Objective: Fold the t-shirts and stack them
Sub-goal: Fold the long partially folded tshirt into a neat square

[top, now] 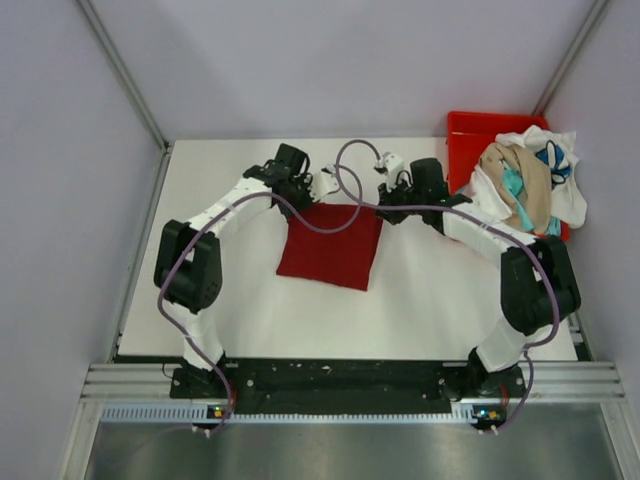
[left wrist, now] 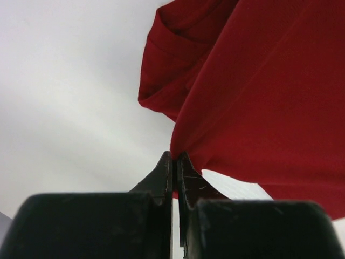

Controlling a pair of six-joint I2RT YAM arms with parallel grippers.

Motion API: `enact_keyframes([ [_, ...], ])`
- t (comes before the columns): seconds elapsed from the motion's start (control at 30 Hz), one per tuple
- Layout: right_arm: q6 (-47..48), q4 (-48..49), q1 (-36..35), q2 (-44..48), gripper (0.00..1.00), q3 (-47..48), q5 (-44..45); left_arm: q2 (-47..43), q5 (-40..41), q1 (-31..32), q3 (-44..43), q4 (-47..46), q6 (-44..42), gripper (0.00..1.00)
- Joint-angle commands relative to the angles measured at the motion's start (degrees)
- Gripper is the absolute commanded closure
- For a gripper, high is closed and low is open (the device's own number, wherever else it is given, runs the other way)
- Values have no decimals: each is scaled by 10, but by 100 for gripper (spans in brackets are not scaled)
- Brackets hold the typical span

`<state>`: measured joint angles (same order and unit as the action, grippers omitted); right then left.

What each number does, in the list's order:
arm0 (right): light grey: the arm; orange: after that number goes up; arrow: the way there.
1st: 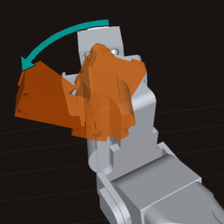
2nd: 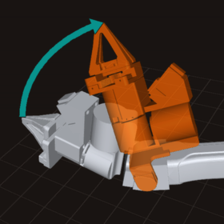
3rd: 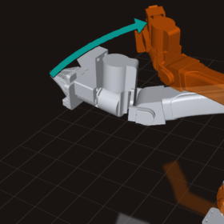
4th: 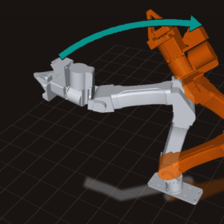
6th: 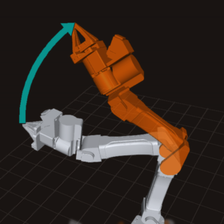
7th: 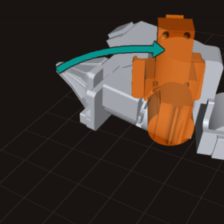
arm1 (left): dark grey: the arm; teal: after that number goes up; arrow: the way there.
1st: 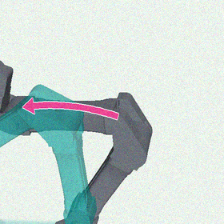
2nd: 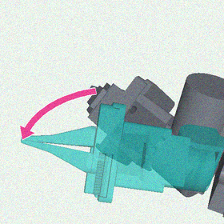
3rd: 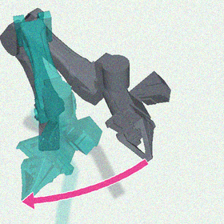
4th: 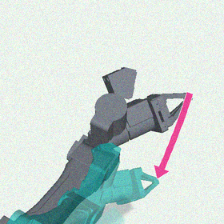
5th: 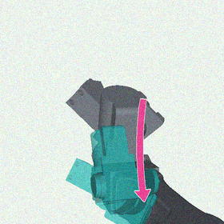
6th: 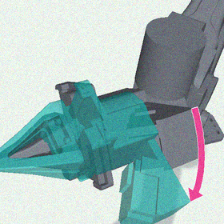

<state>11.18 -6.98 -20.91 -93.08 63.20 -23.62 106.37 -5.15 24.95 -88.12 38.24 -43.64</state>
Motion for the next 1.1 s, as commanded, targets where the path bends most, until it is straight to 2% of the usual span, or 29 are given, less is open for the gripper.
enact_keyframes([
  [0.0,-33,25,20,-47,100,58,34,38,30,-9,-57,-44,0,100],
  [0.1,-65,30,22,-81,100,74,55,66,46,-9,-70,-88,10,99],
  [0.17,-83,34,23,-100,100,76,79,82,46,-10,-73,-114,21,91],
  [0.27,-106,40,23,-126,100,83,130,103,72,-9,-84,-142,44,72],
  [0.33,-130,57,29,-143,83,102,154,129,147,-10,-94,-190,68,71],
  [0.37,-151,64,31,-153,78,119,174,157,196,-11,-119,-217,80,68],
  [0.4,-167,59,36,-160,78,142,189,194,244,-17,-158,-207,87,64],
  [0.47,-214,39,52,-171,76,178,204,263,274,-36,-298,-120,125,63],
  [0.53,-258,1,68,-168,67,199,195,306,228,-59,-410,-10,177,65],
  [0.57,-264,-25,72,-160,66,199,184,303,205,-67,-428,28,192,65],
  [0.6,-262,-42,70,-141,62,192,174,280,158,-71,-410,41,199,65],
  [0.63,-268,-50,68,-121,59,171,166,246,135,-72,-354,26,200,64],
  [0.7,-296,-44,57,-87,54,121,149,159,89,-73,-195,-52,208,57],
  [0.77,-326,-30,51,-69,48,84,123,86,36,-72,-105,-111,228,52],
  [0.9,-391,-2,50,-83,33,49,68,23,-24,-75,-52,-113,282,48],
  [1.07,-421,-15,50,-158,32,87,28,-1,-70,-84,-9,-112,360,44],
])
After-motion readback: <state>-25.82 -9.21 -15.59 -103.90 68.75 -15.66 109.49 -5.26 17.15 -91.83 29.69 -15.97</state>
